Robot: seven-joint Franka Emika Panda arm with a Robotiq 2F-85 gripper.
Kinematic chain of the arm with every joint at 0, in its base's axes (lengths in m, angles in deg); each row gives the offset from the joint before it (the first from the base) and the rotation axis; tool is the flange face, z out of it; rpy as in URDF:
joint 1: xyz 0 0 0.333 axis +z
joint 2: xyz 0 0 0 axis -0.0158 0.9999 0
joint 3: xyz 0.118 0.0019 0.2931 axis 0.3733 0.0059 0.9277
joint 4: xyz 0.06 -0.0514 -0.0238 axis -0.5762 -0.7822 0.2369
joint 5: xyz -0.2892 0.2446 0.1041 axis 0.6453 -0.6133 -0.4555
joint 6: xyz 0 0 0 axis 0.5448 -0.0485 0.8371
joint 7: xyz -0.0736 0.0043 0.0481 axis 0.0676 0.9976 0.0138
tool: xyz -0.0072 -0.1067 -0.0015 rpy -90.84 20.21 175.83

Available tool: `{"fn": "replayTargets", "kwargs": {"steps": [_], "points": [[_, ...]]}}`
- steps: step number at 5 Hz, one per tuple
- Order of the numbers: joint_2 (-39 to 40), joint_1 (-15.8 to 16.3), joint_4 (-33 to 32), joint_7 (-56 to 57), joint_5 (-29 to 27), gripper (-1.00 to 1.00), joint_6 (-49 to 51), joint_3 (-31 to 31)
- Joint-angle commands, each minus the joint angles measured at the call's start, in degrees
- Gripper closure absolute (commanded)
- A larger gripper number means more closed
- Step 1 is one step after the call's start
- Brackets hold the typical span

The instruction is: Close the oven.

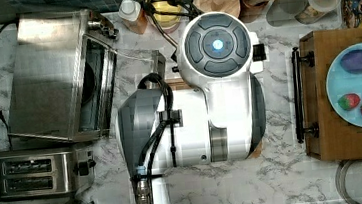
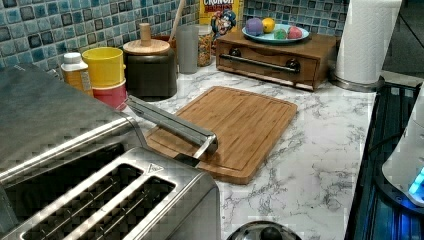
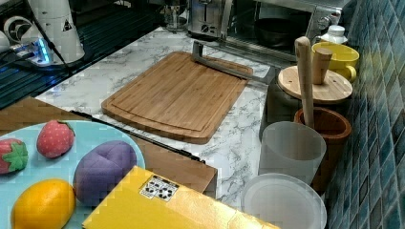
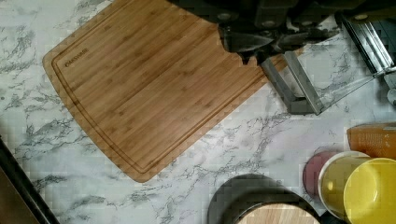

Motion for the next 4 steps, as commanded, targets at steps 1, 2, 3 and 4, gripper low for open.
{"fn": "replayTargets", "kwargs": {"steps": [1,2,3,4], "points": [[-1.66,-0.61,-4.31,5.0,-2.55,1.0,-2.72,-0.33],[-5.67,-1.59,-13.73,13.18,-7.94,1.0,-9.27,-1.17],[-6.76,-2.17,-21.3,23.25,-15.87,1.0,-14.36,-2.97],[-9.55,-1.59,-27.98,31.04,-21.98,1.0,-19.51,-4.01]]}}
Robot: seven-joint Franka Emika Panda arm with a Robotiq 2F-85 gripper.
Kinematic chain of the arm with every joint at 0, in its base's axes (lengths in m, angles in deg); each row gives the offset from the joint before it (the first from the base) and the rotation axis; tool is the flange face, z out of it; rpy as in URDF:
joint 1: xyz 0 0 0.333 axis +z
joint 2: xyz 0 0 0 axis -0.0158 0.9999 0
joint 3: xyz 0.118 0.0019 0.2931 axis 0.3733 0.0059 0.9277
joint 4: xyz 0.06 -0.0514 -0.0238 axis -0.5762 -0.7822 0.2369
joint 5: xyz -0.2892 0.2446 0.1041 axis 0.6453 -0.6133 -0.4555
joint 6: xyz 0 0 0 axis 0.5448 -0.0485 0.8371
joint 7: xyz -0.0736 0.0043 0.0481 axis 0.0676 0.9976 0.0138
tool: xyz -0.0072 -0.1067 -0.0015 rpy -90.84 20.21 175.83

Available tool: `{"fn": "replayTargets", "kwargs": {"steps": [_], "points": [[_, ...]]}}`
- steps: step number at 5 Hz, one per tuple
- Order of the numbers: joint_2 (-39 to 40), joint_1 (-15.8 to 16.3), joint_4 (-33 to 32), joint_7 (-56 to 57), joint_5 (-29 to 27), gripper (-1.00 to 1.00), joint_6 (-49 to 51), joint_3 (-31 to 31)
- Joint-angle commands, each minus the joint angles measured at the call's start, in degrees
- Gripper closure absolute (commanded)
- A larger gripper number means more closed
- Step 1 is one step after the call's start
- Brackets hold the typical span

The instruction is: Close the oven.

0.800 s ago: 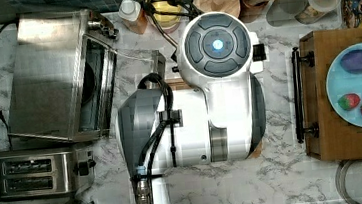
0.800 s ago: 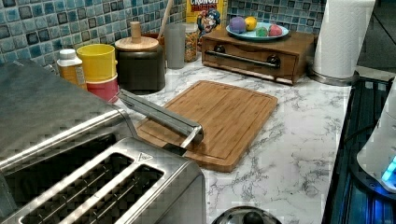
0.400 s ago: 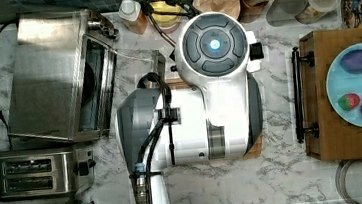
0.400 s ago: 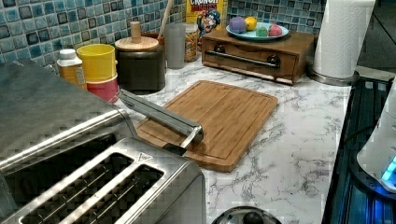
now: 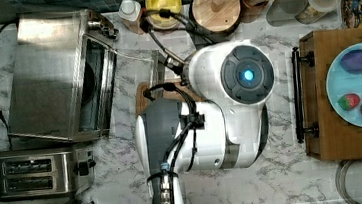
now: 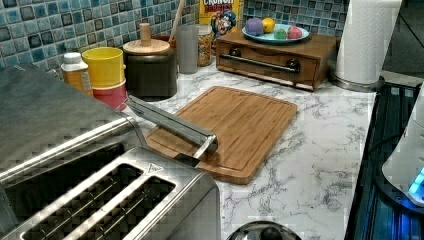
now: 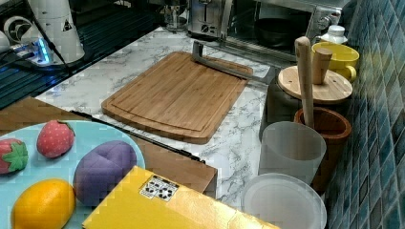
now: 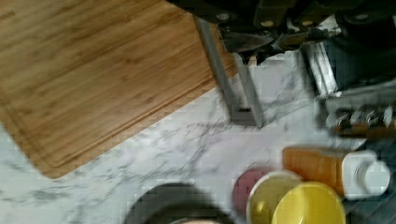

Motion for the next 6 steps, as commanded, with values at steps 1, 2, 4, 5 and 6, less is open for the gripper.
{"fn": "replayTargets", "kwargs": {"steps": [1,2,4,5,6], "points": [[-7.35,3.28,-20.6,21.11,-12.88,1.0,-11.1,-5.54],[-7.72,1.93,-25.08,27.87,-20.97,1.0,-16.32,-2.7],[-3.34,3.09,-29.53,50.63,-40.73,1.0,-23.94,-6.43],[2.28,1.16,-26.62,61.28,-48.91,1.0,-20.49,-8.02],[5.81,0.63,-25.07,69.92,-55.4,1.0,-20.29,-7.63]]}}
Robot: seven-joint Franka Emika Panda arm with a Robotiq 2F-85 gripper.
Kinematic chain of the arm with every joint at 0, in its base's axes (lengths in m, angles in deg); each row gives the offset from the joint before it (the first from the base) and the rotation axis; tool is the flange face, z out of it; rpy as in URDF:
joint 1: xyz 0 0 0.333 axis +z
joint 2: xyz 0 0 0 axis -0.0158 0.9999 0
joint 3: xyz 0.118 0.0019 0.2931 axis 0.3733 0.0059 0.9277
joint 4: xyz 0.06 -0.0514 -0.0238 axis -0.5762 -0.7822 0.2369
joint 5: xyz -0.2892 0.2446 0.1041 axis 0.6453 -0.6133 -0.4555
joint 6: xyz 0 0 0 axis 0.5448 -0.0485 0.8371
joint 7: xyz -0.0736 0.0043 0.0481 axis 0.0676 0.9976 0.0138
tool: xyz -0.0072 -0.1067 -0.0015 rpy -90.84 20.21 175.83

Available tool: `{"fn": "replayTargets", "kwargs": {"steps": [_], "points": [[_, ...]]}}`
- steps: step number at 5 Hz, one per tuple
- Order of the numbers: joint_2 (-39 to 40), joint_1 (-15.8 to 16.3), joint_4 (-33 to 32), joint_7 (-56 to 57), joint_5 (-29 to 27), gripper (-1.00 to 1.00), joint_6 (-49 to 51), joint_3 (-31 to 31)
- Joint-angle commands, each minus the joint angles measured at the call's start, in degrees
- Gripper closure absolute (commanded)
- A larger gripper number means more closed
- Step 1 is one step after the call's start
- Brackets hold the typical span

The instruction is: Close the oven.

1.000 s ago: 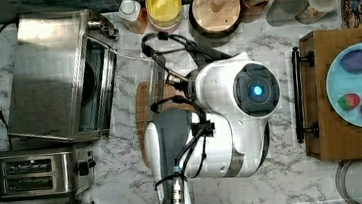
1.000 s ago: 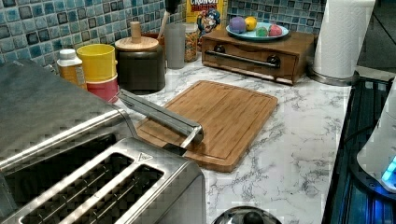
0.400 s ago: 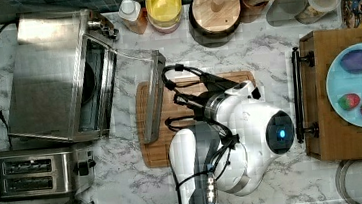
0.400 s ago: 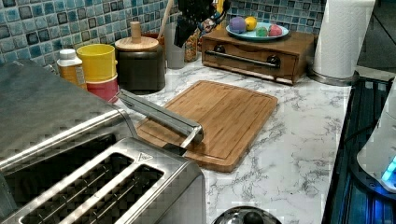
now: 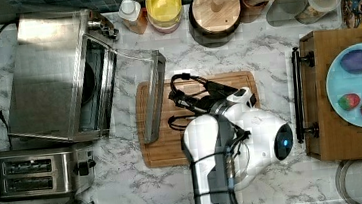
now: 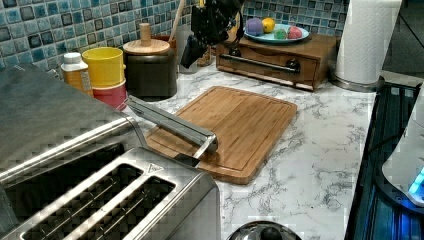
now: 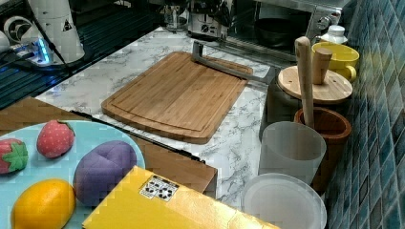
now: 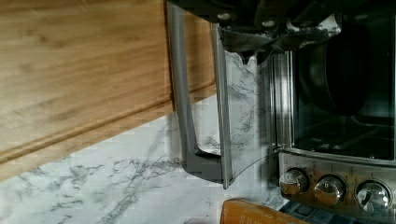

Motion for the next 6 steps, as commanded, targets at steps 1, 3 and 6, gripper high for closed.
{"fn": "replayTargets", "kwargs": {"steps": [1,3,6], "points": [[8.41,-0.14,3.93,21.14,-14.12,1.0,1.16,-1.38],[9.91,2.02,5.58,23.15,-18.71,1.0,1.63,1.5],[17.2,3.75,10.8,21.37,-18.88,1.0,-2.42,6.05]]}}
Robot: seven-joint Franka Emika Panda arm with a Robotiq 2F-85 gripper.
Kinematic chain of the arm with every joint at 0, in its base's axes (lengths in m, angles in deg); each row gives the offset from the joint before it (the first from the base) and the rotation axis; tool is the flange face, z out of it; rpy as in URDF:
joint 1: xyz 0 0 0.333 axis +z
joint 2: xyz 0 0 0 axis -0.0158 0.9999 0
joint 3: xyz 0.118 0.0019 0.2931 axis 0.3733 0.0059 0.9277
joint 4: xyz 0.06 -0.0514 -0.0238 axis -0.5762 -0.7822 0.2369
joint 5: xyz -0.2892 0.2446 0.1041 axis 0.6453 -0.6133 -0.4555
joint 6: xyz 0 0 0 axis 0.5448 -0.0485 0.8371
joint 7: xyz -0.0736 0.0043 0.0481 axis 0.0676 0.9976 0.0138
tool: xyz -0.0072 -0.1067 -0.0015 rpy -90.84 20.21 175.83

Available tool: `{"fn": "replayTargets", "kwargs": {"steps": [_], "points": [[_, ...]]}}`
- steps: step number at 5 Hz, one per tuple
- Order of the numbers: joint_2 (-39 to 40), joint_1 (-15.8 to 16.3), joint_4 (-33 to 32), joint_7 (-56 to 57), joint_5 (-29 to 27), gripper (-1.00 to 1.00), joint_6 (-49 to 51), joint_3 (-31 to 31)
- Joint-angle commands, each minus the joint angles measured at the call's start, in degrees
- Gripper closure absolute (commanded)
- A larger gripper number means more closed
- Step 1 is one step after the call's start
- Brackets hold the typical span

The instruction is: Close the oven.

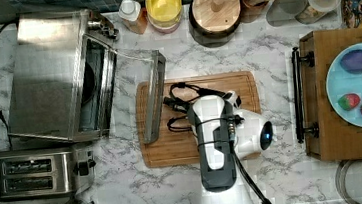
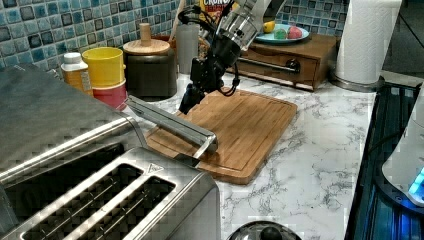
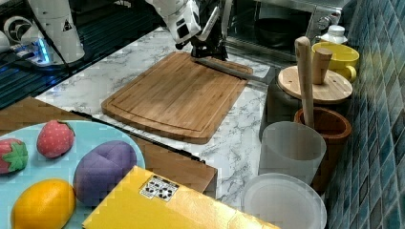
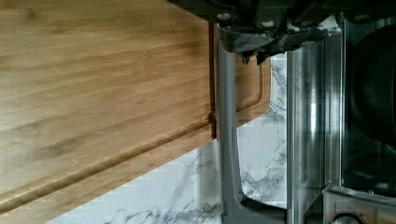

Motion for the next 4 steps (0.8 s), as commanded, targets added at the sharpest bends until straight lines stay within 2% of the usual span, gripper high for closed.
{"fn": "replayTargets", "kwargs": {"steps": [1,2,4], "points": [[0.93,2.27,8.1,3.25,-6.01,1.0,-1.75,4.16],[0.34,1.51,8.02,3.83,-7.28,1.0,0.55,3.98],[-0.53,2.75,8.94,3.55,-5.61,1.0,6.13,5.0]]}}
